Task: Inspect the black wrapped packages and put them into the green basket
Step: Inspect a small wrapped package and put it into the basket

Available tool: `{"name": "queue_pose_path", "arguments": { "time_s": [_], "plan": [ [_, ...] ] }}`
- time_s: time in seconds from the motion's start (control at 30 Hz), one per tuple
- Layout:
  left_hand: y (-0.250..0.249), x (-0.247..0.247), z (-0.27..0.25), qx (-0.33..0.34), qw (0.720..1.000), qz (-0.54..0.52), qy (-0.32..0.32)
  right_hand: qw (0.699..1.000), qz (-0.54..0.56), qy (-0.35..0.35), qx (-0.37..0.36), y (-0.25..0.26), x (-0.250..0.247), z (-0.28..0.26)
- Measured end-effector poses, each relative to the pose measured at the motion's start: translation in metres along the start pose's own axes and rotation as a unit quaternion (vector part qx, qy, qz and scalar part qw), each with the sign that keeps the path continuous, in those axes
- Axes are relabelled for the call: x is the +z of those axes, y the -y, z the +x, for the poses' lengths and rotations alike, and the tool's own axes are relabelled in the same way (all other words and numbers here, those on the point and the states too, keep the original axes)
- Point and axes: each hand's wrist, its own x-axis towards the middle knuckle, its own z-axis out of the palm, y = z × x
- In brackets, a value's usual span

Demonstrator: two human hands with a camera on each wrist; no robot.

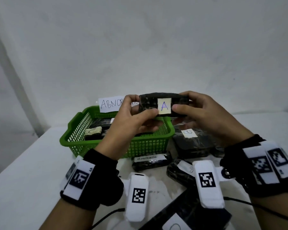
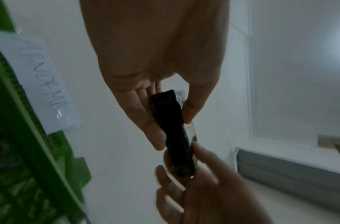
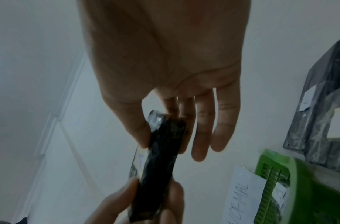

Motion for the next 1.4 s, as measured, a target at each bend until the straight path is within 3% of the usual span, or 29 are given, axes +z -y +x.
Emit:
{"name": "queue_pose_path", "arguments": {
  "time_s": [0.23,0.43,0.57,0.67,0.8,0.97,1.07,1.4],
  "plan": [
    [0.005,-0.007,-0.003,-0.003,0.992,0.122,0.023,1.0,0.002,0.014,-0.016,-0.003,0.012,0.0],
    [0.011,-0.003,0.0,-0.004,0.983,0.183,0.01,0.99,-0.073,-0.066,-0.099,-0.008,0.02,-0.001],
    [0.013,0.001,0.0,0.025,0.98,0.193,-0.042,0.967,-0.164,-0.136,-0.14,-0.009,0.03,-0.001],
    [0.007,0.001,-0.003,0.055,0.973,0.219,-0.056,0.961,-0.188,-0.148,-0.14,-0.009,0.032,-0.004],
    [0.002,-0.001,-0.005,0.038,0.979,0.201,-0.01,0.981,-0.137,-0.094,-0.105,-0.008,0.025,-0.003],
    [-0.004,-0.003,-0.006,0.08,0.993,0.088,0.011,0.989,0.09,-0.01,-0.114,0.004,0.027,-0.004],
    [-0.004,-0.007,-0.005,0.095,0.991,0.096,0.023,0.99,0.088,-0.017,-0.108,0.0,0.028,0.001],
    [0.003,-0.006,-0.002,0.107,0.978,0.177,-0.029,0.99,0.052,-0.053,-0.122,-0.012,0.032,0.003]
  ]
}}
